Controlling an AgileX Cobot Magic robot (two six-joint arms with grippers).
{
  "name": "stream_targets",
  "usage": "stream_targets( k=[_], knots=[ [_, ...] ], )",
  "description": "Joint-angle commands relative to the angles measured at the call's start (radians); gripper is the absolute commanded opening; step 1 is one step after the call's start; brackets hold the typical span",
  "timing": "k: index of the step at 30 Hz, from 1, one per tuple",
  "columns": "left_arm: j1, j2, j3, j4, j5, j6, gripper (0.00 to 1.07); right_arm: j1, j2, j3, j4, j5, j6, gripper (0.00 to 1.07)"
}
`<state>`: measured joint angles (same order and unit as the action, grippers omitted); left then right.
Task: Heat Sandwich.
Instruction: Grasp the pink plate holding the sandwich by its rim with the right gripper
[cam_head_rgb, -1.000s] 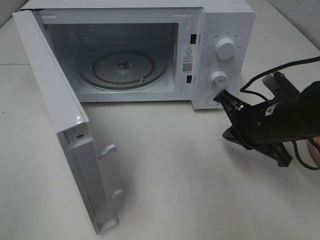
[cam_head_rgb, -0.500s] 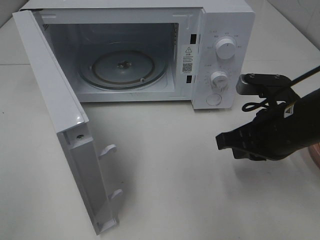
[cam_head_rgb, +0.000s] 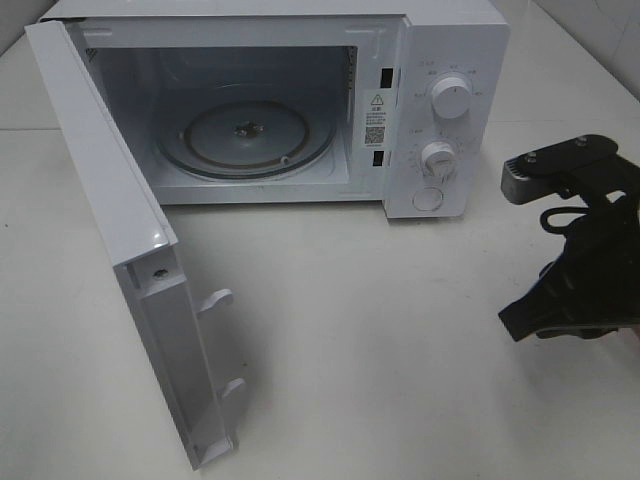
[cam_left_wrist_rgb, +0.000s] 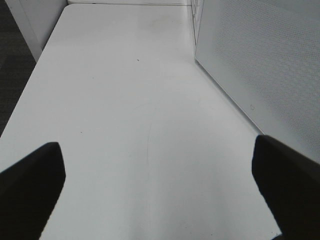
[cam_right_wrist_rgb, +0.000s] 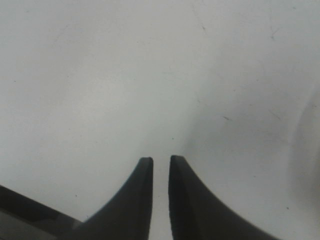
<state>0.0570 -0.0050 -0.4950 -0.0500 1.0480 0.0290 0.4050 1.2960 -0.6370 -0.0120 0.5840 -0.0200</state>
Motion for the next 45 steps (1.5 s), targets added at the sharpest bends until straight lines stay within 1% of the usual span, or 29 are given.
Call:
stream_targets(
  k=[1, 3, 4, 5, 8, 9, 10, 11, 13, 14, 15, 18, 19, 22, 27, 37, 45],
  knots=[
    [0.002, -0.027, 0.002, -0.001, -0.011, -0.001, 0.96, -0.006, -0.021, -0.041, -0.038, 0.083, -0.015, 0.18],
    [0.002, -0.027, 0.002, -0.001, -0.011, -0.001, 0.96, -0.020, -0.021, -0.066, -0.048, 0.115, -0.011, 0.20],
    [0.002, -0.027, 0.002, -0.001, -0.011, -0.001, 0.96, -0.046, -0.021, -0.082, -0.053, 0.132, 0.004, 0.24],
    [0.002, -0.027, 0.002, -0.001, -0.011, -0.001, 0.96, -0.046, -0.021, -0.082, -0.053, 0.132, 0.004, 0.24],
    [0.002, -0.027, 0.002, -0.001, -0.011, -0.001, 0.96, -0.098, -0.021, -0.101, -0.063, 0.146, 0.043, 0.33],
    [0.002, -0.027, 0.002, -0.001, -0.011, -0.001, 0.96, -0.133, -0.021, -0.112, -0.082, 0.146, 0.061, 0.41],
    [0.002, -0.027, 0.002, -0.001, -0.011, -0.001, 0.96, -0.149, -0.021, -0.115, -0.094, 0.146, 0.070, 0.47],
    [0.002, -0.027, 0.002, -0.001, -0.011, -0.001, 0.96, -0.149, -0.021, -0.115, -0.094, 0.146, 0.070, 0.47],
    [0.002, -0.027, 0.002, -0.001, -0.011, -0.001, 0.96, -0.176, -0.021, -0.115, -0.116, 0.142, 0.077, 0.58],
    [0.002, -0.027, 0.002, -0.001, -0.011, -0.001, 0.96, -0.200, -0.020, -0.115, -0.143, 0.137, 0.075, 0.72],
    [0.002, -0.027, 0.002, -0.001, -0.011, -0.001, 0.96, -0.200, -0.020, -0.115, -0.143, 0.137, 0.075, 0.72],
    [0.002, -0.027, 0.002, -0.001, -0.011, -0.001, 0.96, -0.240, -0.016, -0.115, -0.171, 0.120, 0.074, 0.94],
    [0.002, -0.027, 0.002, -0.001, -0.011, -0.001, 0.96, -0.249, -0.015, -0.115, -0.176, 0.117, 0.074, 0.96],
    [0.002, -0.027, 0.002, -0.001, -0.011, -0.001, 0.96, -0.266, -0.003, -0.115, -0.178, 0.111, 0.076, 0.98],
    [0.002, -0.027, 0.002, -0.001, -0.011, -0.001, 0.96, -0.304, 0.040, -0.117, -0.178, 0.096, 0.094, 0.96],
    [0.002, -0.027, 0.002, -0.001, -0.011, -0.001, 0.96, -0.364, 0.183, -0.122, -0.186, 0.062, 0.120, 0.93],
    [0.002, -0.027, 0.002, -0.001, -0.011, -0.001, 0.96, -0.367, 0.281, -0.172, -0.190, 0.060, 0.120, 0.91]
  ],
)
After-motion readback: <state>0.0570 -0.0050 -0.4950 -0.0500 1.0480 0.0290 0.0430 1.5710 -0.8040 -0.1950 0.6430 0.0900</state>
